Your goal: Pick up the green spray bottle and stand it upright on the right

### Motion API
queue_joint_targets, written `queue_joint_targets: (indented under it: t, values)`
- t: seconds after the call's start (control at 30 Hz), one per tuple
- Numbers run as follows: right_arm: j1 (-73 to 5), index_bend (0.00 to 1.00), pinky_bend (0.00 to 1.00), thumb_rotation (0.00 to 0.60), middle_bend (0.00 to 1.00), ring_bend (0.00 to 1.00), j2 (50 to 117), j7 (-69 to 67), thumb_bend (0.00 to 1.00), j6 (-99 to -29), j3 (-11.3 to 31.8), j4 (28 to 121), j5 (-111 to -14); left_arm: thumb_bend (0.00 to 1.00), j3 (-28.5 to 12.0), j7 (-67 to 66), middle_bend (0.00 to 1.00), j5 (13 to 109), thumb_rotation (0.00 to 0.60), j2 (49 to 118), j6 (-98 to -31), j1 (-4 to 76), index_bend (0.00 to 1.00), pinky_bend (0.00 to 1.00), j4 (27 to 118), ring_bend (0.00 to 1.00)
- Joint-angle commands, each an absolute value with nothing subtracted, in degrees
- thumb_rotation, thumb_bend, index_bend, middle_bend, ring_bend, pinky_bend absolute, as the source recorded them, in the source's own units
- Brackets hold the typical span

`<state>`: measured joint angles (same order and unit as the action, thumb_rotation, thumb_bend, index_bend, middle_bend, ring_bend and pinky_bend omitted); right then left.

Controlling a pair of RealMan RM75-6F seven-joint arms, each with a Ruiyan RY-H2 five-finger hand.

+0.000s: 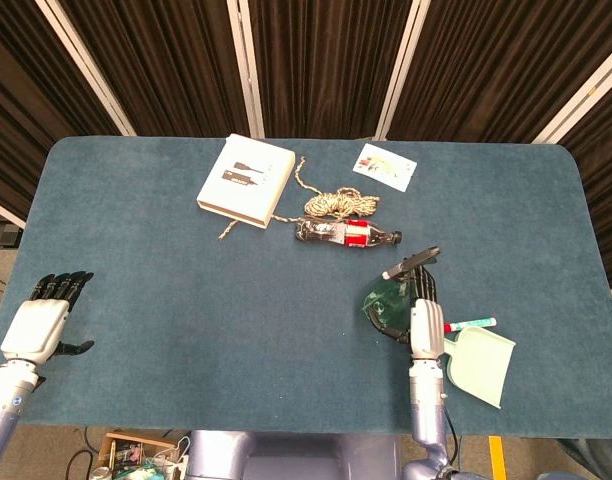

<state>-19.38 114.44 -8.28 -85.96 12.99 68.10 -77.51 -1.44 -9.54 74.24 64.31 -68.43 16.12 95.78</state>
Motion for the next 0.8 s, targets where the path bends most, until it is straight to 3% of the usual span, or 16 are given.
queue_joint_targets:
  t: [0.03, 0.5, 0.8]
  values:
    - [-19.43, 0.0, 0.0, 0.6, 0.0, 0.0, 113.59, -7.24, 0.26, -85.93, 13.4, 69.41, -77.69, 0.05, -1.29, -8.96, 0.06, 74.85, 0.6, 64.03, -68.93, 15.81, 0.07, 0.0, 95.86, 0.04]
    - [-17.34, 0.0, 0.0, 0.6, 0.0, 0.0, 109.56, -5.16, 0.24, -87.57, 13.07, 75.27, -78.69, 0.04, -1.11, -7.45, 0.05, 76.28, 0.6, 63.45, -69.81, 15.23, 0.07, 0.0, 95.89, 0.04]
    - [-14.07, 0.0, 0.0, 0.6, 0.0, 0.0, 98.51, -1.4, 0.24, -86.72, 10.76, 80.51, -78.68, 0.05, -0.75, -7.63, 0.05, 77.86, 0.6, 63.12, -71.53, 14.43, 0.07, 0.0, 96.55, 0.04]
